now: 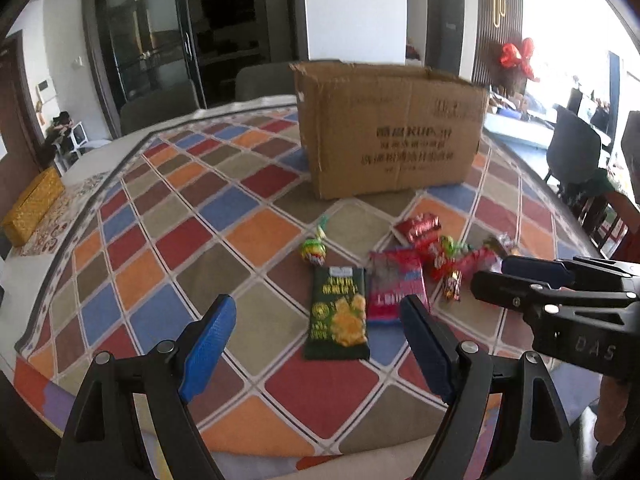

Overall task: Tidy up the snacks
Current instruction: 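Grasp the green cracker pack with the left tool while the right grasps gold candies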

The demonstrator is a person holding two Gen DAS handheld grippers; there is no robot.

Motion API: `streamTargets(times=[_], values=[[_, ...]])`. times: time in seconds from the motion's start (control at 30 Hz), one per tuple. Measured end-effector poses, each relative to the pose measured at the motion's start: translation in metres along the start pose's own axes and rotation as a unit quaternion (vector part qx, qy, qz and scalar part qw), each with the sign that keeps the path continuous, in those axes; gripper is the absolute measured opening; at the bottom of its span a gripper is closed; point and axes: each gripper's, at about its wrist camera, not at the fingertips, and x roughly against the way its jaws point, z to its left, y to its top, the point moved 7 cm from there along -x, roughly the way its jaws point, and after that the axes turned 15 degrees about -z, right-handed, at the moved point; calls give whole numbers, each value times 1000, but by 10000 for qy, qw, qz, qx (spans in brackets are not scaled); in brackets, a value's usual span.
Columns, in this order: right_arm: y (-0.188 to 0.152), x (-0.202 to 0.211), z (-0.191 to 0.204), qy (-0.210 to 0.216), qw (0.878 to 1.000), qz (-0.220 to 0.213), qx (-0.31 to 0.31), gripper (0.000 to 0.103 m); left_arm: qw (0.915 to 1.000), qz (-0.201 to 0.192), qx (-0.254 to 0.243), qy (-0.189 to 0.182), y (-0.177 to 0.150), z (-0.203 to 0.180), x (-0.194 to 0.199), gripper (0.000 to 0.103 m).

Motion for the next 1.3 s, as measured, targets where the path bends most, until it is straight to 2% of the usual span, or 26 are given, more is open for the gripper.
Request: streamTargets(times=[0.13, 0.27, 0.8, 1.3], values=[[-12, -13, -7, 17, 9992, 239, -317, 37, 9998, 157, 62, -64, -8, -1, -14, 83], [-17, -23, -14, -83, 9984, 318, -450, 37, 9997, 232, 46, -35, -11, 0, -27, 83], [-21, -48, -26, -305, 9971, 477, -512, 32, 9979, 630, 92, -118, -27, -3, -72, 71], [-30, -68, -29, -375, 9958, 678, -483, 28, 9953, 923, 259, -154, -37, -4, -92, 63]])
